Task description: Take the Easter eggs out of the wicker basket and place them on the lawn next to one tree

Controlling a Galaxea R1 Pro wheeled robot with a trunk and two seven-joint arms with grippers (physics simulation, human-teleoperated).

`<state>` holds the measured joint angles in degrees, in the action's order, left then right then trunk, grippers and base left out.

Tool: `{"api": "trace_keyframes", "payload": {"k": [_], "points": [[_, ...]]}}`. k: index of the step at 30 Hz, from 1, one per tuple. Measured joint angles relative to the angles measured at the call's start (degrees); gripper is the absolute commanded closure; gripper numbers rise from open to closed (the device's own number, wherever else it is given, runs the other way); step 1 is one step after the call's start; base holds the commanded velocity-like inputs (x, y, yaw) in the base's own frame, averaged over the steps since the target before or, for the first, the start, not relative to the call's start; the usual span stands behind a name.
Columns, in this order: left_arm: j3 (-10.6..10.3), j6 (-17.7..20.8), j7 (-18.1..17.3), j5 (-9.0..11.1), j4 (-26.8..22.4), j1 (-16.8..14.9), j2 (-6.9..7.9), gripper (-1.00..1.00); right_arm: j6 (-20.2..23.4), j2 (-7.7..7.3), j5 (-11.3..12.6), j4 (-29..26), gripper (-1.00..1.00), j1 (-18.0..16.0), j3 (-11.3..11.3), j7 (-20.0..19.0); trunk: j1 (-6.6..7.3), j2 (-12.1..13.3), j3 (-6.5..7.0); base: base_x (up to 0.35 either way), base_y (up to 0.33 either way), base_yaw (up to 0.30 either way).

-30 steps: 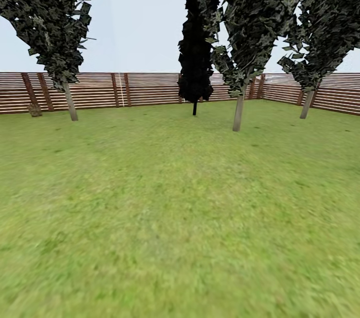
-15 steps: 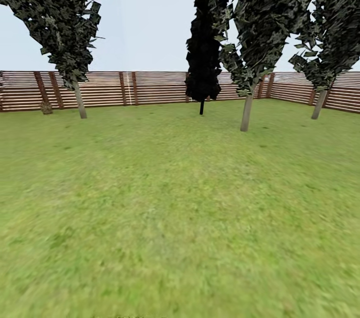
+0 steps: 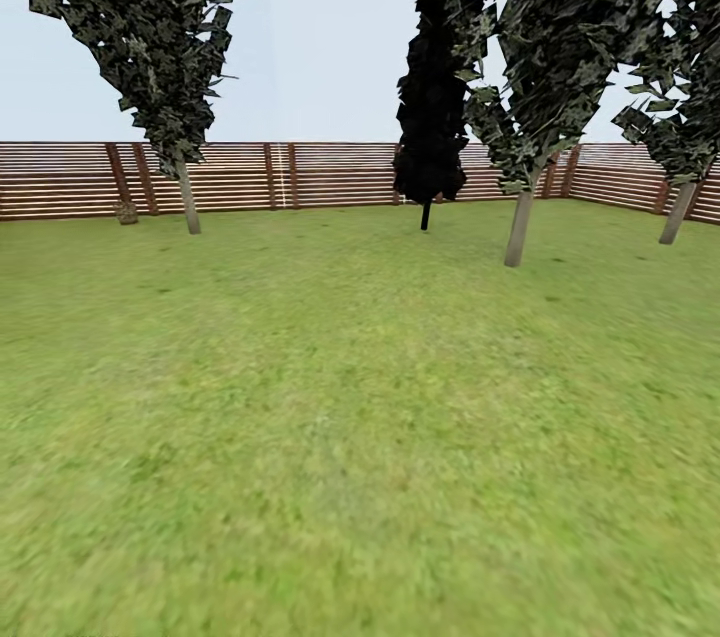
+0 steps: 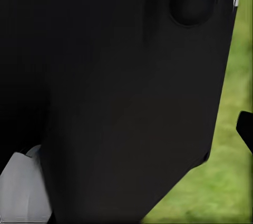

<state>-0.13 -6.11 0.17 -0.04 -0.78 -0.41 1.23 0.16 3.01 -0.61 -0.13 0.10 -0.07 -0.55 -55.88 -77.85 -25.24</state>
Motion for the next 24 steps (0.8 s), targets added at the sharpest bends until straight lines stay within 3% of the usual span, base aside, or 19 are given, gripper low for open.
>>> {"api": "trace_keyframes", "payload": {"k": [24], "points": [[0.08,-0.06,-0.01,-0.05,0.03,0.0,0.0,-1.0,0.0,-0.54,-0.08,0.05,-1.0,0.0,-0.24,0.0,5.27,9.63,4.31,0.0,0.0,0.002]]}}
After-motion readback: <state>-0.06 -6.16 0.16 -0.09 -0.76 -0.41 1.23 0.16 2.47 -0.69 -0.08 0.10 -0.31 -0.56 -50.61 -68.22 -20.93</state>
